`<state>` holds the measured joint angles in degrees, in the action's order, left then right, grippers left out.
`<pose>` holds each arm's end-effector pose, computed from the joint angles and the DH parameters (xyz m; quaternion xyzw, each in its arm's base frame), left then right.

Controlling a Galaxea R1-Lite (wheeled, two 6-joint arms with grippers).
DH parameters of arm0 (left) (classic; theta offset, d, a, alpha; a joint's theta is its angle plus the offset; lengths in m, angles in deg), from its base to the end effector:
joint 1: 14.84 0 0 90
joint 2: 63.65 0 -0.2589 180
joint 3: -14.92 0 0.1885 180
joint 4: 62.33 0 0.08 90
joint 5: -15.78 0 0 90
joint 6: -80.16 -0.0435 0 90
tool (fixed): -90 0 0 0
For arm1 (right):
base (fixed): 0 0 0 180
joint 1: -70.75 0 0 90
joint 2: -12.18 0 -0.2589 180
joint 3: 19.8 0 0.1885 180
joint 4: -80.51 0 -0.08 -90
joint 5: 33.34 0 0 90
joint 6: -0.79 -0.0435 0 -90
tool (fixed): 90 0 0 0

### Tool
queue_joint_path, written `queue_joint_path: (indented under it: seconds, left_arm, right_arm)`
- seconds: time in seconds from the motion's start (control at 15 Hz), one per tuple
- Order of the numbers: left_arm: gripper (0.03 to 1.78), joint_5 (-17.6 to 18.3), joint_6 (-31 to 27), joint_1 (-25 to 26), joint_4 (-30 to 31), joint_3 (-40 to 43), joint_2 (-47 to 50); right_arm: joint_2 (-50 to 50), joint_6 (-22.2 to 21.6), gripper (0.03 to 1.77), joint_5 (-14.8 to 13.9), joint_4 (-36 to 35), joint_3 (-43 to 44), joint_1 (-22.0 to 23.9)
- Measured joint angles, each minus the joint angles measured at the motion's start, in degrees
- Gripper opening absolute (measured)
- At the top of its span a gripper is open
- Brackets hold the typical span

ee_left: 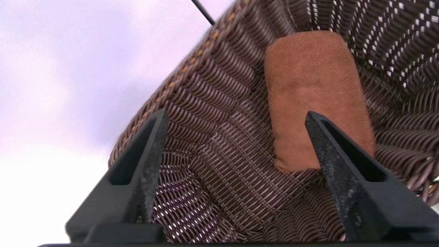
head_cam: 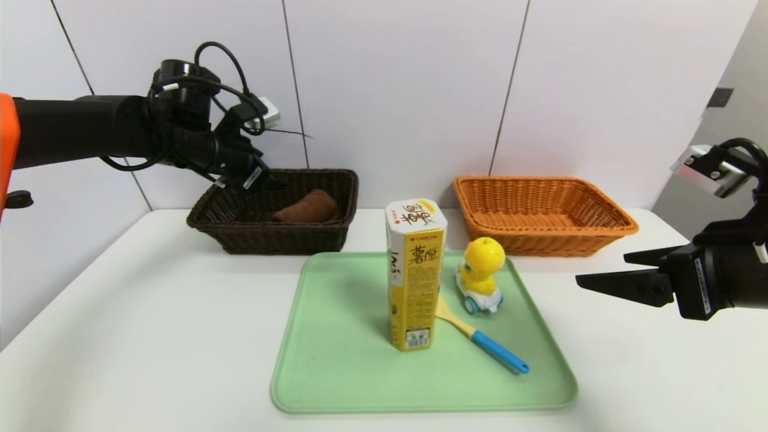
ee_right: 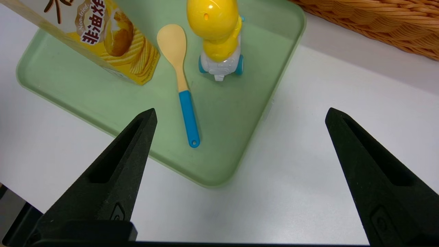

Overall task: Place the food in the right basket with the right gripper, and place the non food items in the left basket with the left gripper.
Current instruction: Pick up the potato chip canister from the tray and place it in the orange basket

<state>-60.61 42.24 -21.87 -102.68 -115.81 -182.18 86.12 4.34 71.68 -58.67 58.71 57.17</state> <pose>0.4113 -0.0610 0.2096 0.2969 0.1732 -0.2432 0.9070 0.2060 0.0614 0.1917 -0.0246 0.3036 0.2443 0.9206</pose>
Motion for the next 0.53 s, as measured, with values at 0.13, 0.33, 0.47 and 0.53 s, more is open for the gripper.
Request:
queue_joint_path:
  seconds: [0.13, 0.33, 0.47, 0.53]
  left_arm:
    - [1.50, 0.07, 3.12, -0.05, -0.55, -1.19, 1.11]
    - [1.56, 0.16, 10.70, -1.55, -0.88, -1.46, 4.80]
    - [1.60, 0.10, 20.43, -4.83, -0.88, -0.11, 8.23]
    - [1.61, 0.05, 24.83, -6.56, -0.85, 1.73, 10.20]
  right_arm:
    - [-0.05, 0.00, 1.70, -0.02, 0.05, -0.09, 0.05]
    - [-0.02, -0.22, 1.70, -0.17, 0.00, -0.11, 0.07]
    - [-0.05, -1.29, 1.70, -0.17, -0.13, -0.02, 0.13]
    - [-0.13, -1.54, 1.70, -0.17, -0.15, 0.11, 0.16]
